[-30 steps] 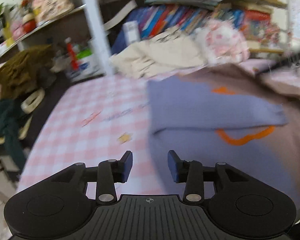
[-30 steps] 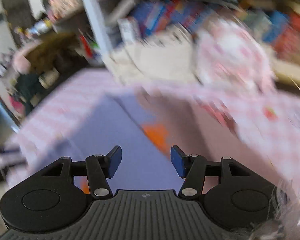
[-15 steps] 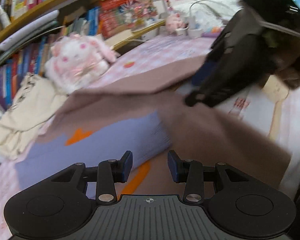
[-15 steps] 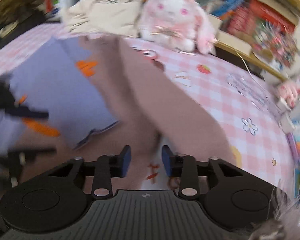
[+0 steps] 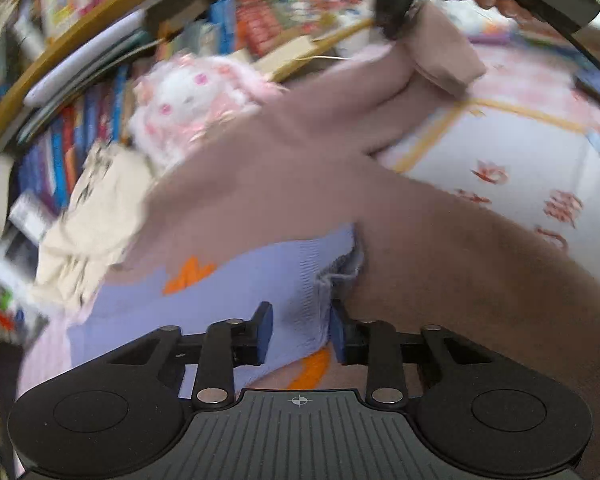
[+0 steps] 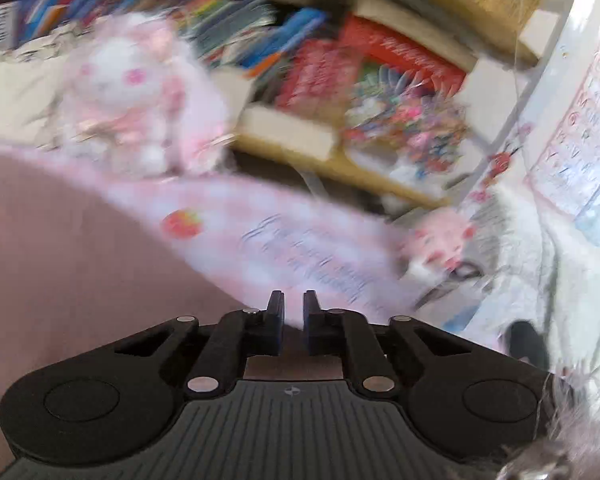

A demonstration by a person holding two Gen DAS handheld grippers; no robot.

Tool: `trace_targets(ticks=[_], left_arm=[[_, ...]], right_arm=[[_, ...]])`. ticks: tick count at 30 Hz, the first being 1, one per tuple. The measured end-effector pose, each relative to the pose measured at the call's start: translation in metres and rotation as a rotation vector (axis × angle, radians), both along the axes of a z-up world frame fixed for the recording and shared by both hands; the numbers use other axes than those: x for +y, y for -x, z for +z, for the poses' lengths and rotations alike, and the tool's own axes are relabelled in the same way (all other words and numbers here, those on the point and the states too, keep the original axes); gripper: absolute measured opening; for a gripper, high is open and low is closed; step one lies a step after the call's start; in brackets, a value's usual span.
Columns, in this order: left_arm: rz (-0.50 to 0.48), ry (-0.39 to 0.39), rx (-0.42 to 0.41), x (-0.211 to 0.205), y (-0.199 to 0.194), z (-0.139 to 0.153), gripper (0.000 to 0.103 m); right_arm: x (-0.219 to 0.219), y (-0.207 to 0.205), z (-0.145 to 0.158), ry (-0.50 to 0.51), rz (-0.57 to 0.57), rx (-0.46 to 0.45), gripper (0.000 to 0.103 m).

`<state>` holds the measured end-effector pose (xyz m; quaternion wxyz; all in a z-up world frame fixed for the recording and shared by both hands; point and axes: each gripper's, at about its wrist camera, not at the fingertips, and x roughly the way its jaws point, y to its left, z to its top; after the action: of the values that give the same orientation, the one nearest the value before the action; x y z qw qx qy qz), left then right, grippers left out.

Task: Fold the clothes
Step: 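Spread the sweater flat on the mat with both grippers and release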

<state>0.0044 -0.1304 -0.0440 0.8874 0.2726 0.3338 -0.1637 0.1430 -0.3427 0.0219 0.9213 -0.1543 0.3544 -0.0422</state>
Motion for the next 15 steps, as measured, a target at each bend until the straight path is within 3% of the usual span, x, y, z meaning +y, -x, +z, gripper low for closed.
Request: trace_targets(ticks=[1,3,7,9,12,15], left_arm=[[0.038,0.039,0.015,0.008,-0.004,0.002,0.005],[0.101,0.099,0.004,0.025,-0.007,0.008,0.005],[0.24,0.278,-0.06,0.078,-0.007,0.04,0.004],[0.324,0.363,-0.105,0.114,-0.009,0.061,0.004],[0.508,0.469,-0.169,0.189,-0.011,0.087,0.004],[0.684,0.509,-0.215,0.262,-0.012,0.099,0.004]], right_arm=[[-0.002,0.0,0.004,-0.015,0.016,-0.002,0.011],[0.001,0.009,0.008,-0.071,0.062,0.007,0.011],[0.024,0.046,-0.001,-0.277,0.164,0.116,0.031],[0.039,0.065,-0.012,-0.36,0.197,0.185,0.031],[0.063,0.088,-0.024,-0.351,0.233,0.239,0.031],[0.077,0.104,-0.031,-0.337,0.243,0.27,0.032]])
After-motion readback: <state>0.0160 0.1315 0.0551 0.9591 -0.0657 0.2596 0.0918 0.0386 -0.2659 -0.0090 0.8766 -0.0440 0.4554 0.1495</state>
